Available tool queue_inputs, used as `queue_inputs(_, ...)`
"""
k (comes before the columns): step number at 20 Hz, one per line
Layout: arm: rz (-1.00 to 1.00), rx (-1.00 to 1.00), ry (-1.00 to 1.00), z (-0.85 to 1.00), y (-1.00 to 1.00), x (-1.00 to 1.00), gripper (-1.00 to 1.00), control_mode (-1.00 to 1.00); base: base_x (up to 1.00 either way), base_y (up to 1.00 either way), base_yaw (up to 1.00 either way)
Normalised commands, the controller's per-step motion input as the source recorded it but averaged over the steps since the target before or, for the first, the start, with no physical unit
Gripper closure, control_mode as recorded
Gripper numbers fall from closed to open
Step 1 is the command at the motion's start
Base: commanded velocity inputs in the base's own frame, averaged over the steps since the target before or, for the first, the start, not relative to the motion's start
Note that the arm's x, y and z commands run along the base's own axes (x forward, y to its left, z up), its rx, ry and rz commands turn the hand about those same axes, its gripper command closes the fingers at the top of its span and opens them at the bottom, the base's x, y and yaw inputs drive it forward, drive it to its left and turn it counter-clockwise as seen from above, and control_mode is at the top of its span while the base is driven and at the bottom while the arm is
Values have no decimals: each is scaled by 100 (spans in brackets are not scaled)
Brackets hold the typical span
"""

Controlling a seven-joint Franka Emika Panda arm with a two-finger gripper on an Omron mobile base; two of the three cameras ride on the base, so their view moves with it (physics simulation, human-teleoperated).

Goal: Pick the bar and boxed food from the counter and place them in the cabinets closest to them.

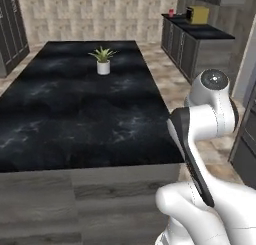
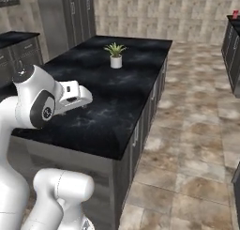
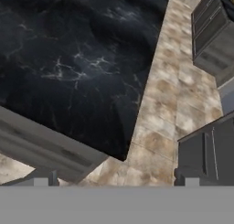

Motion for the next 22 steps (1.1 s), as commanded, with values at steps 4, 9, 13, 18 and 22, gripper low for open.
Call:
queue_inputs(4, 0, 0, 0, 0, 0, 0, -100, 100, 0, -14, -32)
queue_inputs(9, 0, 0, 0, 0, 0, 0, -100, 100, 0, -12, -31)
queue_inputs(13, 0, 0, 0, 0, 0, 0, -100, 100, 0, -11, -30)
queue_inputs(18, 0, 0, 0, 0, 0, 0, -100, 100, 0, -7, -27)
queue_inputs(22, 0, 0, 0, 0, 0, 0, -100, 100, 0, 0, -4)
